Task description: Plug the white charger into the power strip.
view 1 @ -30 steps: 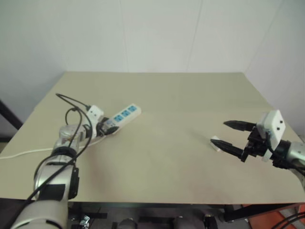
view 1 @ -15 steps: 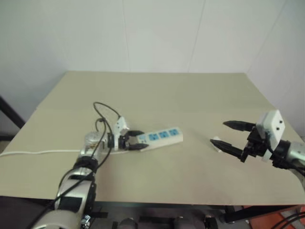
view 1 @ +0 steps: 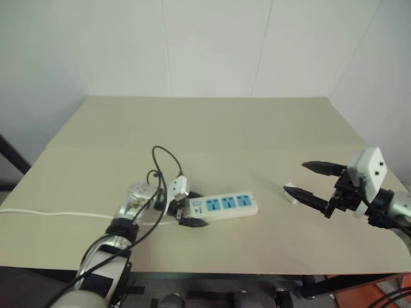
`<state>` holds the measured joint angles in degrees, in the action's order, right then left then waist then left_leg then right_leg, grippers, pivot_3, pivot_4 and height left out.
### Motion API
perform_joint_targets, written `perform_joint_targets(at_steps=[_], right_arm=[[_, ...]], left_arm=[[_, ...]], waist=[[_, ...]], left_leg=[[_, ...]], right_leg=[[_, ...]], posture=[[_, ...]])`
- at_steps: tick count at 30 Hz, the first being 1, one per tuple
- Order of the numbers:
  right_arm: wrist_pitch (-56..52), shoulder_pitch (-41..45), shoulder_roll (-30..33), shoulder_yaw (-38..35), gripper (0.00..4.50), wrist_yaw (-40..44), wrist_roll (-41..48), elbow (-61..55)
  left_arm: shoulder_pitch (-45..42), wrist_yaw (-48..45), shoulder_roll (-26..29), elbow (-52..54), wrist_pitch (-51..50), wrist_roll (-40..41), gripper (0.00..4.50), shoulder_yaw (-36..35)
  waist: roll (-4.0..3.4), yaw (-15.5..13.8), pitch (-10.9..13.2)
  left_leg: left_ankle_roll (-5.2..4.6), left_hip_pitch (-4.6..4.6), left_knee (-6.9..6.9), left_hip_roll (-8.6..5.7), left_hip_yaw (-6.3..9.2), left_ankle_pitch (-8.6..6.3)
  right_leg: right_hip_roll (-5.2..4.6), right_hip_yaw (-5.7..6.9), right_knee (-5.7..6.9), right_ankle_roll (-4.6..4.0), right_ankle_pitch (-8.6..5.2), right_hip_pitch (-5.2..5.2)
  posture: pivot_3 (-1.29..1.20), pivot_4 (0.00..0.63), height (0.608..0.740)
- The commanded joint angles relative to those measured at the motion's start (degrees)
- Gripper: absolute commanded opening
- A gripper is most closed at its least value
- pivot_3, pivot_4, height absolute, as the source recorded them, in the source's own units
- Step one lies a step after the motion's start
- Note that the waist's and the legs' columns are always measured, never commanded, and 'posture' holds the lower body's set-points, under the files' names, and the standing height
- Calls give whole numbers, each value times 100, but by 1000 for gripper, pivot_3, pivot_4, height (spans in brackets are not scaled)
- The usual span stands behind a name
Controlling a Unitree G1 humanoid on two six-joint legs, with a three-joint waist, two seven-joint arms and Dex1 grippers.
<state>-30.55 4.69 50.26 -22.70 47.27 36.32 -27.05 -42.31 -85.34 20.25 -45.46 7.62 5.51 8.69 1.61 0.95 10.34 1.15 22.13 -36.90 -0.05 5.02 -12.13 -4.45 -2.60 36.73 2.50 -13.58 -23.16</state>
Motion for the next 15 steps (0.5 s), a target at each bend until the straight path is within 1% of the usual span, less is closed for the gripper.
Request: perform_joint_targets(at_steps=[1,3,6,12,15], right_arm=[[-20,55,22,-182,4500,-44,108,-137],[-15,68,27,-171,4500,-38,109,-120],[-37,51,51,-203,4500,-26,144,-138],[-71,-46,105,-312,4500,-1,175,-143],[-80,-64,124,-336,4500,7,200,-140]], left_arm=[[-123,-72,90,121,149,282,4465,-231],[-121,73,53,54,394,344,4465,-334],[-97,33,-30,-10,620,562,4465,-518],[164,-279,44,516,286,1010,4465,-677],[331,-327,164,740,128,1138,4465,-727]], waist=[[0,10,0],[0,6,0],[0,-6,0],[0,8,0],[0,16,0]], left_leg=[[0,1,0,0,0,0],[0,1,0,0,0,0],[0,3,0,0,0,0],[0,3,0,0,0,0],[0,1,0,1,0,0]], right_leg=[[0,0,-1,0,0,-1],[0,0,-2,0,0,-1],[-1,0,-2,0,0,-1],[-1,0,-3,0,0,-1],[0,0,-1,-1,0,-1]], posture=[[0,150,740],[0,150,740],[0,150,740],[0,150,740],[0,150,740]])
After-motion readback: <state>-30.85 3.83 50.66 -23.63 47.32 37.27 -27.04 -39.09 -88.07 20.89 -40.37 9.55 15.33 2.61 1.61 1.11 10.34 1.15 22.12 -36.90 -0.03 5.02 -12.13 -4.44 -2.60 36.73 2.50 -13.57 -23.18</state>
